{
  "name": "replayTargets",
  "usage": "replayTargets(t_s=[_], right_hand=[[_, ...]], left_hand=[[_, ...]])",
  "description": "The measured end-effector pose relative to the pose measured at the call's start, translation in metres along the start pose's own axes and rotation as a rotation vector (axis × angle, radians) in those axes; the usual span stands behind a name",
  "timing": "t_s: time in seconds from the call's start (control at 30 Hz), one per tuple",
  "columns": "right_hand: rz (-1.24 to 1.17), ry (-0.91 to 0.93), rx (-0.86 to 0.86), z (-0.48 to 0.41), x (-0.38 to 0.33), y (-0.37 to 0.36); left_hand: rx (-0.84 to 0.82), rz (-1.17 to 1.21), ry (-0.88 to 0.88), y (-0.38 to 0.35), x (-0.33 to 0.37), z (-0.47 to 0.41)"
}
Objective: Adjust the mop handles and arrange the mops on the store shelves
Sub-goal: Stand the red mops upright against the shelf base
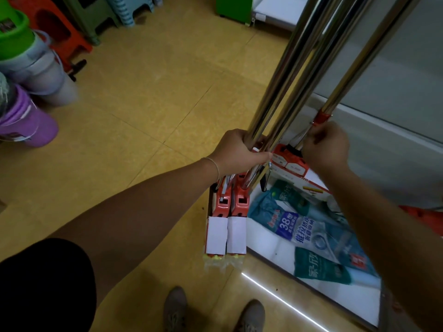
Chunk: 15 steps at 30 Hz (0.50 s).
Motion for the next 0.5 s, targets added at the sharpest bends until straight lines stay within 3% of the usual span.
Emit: replayTargets(t_s=[0.1, 0.17, 0.5], right_hand=[[0.018, 0.208, -0.579, 0.036, -0.015, -0.024], [-0.015, 0.227, -0.853, 0.049, -0.017, -0.034], [0.279, 0.361, -0.81, 0.061, -0.01, -0.026]], left_hand=[[-0.012, -0.04, -0.003, -0.005, -0.004, -0.001], [-0.037, -0.041, -0.011, -0.007, -0.003, 0.001], [-0.211, -0.096, 0.007, 0.011, -0.009, 0.019]])
Point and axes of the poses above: each hand's wrist, its own z-axis away from the middle knuckle, its own y-axis out of the back of the hand, x = y × z, the point moved 4 cm from there along -z, towards the middle knuckle, and after that the axes turned 3 degrees about x, right-handed, at the moved point
